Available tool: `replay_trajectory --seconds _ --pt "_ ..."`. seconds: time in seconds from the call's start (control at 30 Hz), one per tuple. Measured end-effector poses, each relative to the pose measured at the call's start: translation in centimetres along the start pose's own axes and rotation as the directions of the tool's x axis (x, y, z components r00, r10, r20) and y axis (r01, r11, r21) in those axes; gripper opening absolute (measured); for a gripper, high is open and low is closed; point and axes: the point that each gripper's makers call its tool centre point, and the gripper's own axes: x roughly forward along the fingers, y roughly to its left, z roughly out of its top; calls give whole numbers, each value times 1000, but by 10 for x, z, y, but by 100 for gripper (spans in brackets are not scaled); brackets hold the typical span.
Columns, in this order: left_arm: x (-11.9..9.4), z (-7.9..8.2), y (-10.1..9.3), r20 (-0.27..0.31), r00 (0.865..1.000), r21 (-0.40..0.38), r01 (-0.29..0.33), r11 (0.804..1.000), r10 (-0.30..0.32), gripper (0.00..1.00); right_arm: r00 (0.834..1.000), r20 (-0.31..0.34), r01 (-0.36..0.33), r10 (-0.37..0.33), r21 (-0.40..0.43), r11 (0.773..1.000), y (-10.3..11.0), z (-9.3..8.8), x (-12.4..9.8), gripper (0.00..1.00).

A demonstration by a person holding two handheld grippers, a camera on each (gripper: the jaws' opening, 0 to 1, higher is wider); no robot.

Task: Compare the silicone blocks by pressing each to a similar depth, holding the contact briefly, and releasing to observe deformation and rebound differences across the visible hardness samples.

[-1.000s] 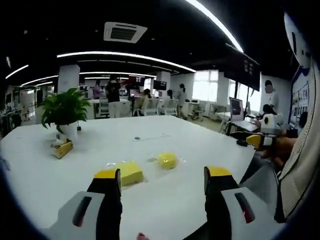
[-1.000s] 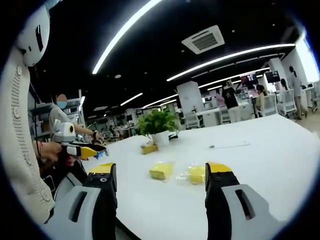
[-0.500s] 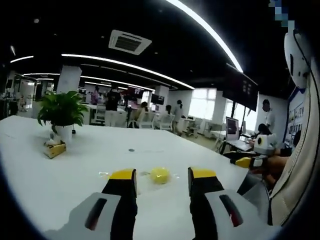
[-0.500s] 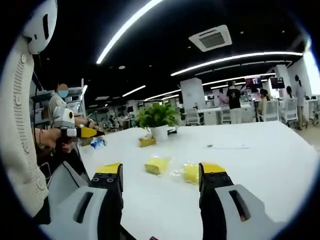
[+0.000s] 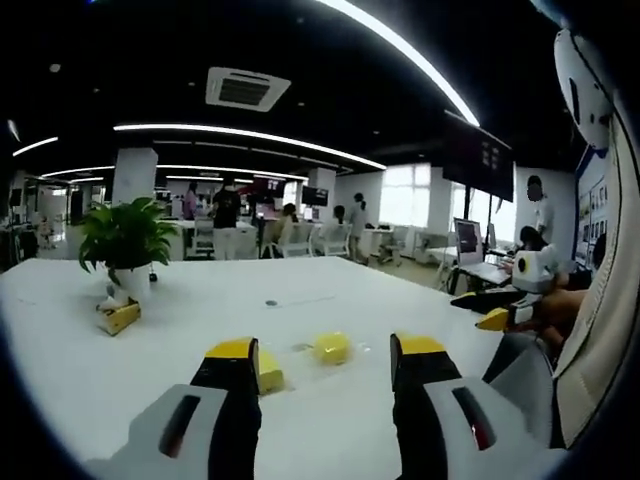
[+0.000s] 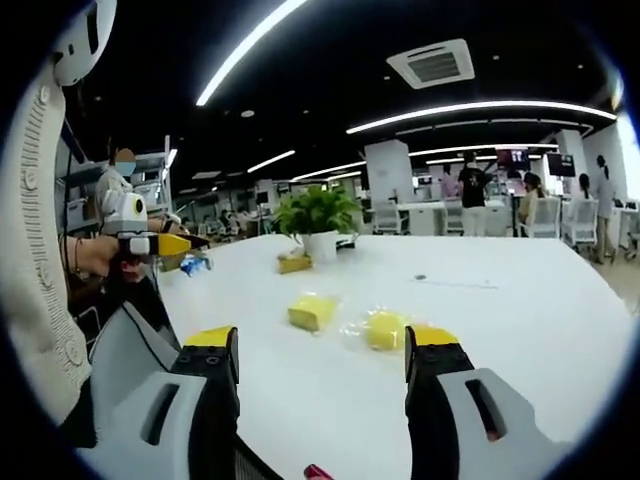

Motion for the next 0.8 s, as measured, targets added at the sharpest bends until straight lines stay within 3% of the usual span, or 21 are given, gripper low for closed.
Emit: replay_trajectory --seconds 0.5,0.8 --pt "-3 -4 6 -18 999 3 -28 1000 28 46 1000 -16 23 -22 58 998 -8 -6 1 66" --pt "-6 -7 12 -27 998 8 -56 998 56 42 998 -63 0 3 52 999 -5 -15 7 67"
